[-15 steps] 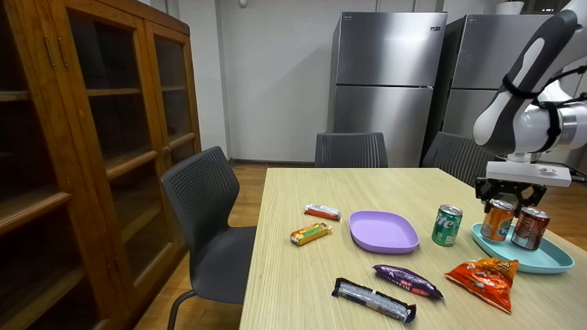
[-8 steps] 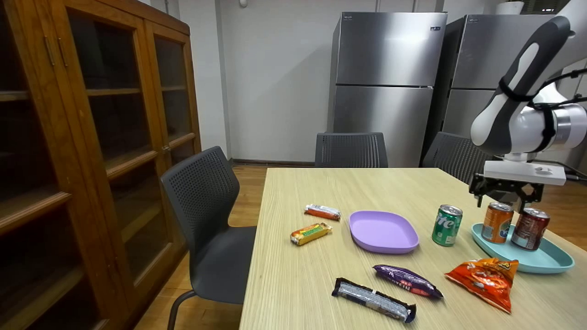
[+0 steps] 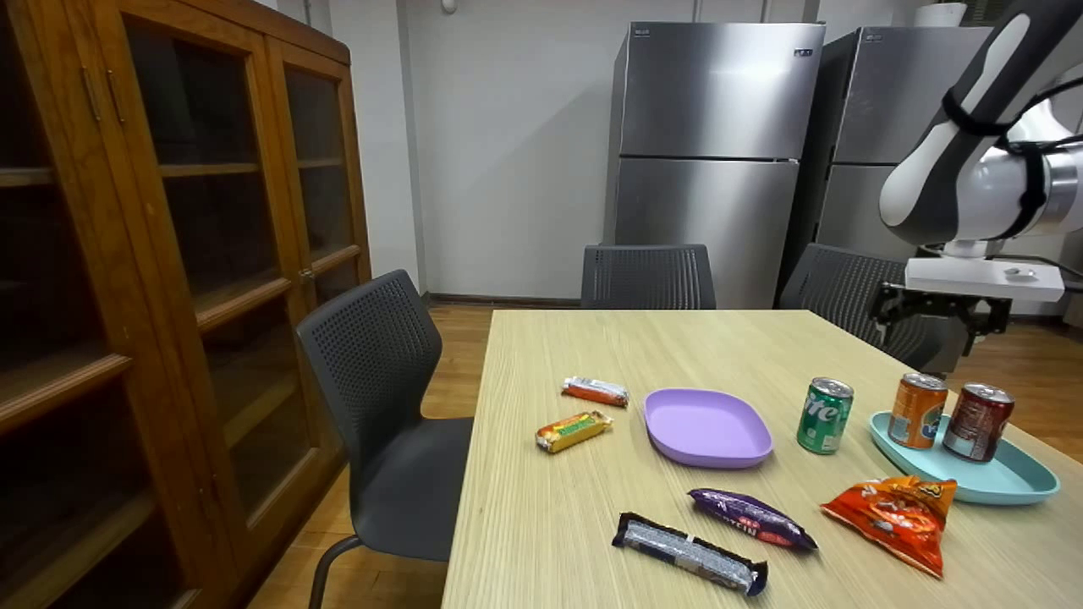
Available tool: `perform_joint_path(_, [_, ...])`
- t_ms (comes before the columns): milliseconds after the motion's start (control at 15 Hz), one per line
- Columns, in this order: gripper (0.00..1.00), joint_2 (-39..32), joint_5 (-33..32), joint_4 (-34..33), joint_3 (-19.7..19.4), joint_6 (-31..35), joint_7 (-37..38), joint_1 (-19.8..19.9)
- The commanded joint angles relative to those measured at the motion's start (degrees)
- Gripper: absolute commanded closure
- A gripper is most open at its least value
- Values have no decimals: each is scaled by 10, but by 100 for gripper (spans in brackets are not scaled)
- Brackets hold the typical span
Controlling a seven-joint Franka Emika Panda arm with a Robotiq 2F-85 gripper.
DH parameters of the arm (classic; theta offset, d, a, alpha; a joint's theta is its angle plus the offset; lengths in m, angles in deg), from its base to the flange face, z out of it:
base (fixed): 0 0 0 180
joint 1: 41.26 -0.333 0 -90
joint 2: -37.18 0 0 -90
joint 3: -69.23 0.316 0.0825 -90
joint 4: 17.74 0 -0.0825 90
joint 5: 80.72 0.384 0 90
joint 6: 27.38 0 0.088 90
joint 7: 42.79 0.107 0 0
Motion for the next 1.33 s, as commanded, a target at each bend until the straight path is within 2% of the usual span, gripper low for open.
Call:
perform_joint_path(0, [0,64,-15,58,1,-1,-20,-12])
perform_joint_path(133, [0,88,-29,82,5,-2,-41,-16])
perform_joint_path(200, [0,44,-14,39,2,-1,-18,-11])
perform_joint_path(467, [0,67,-23,64,4,-1,-28,-17])
perform_joint_path(533, [0,73,-13,65,8,0,-41,-3])
perform_joint_path(733, [0,80,-14,79,0,28,-28,-5])
perform_joint_path(1267, [0,76,29,94,56,51,-59,9])
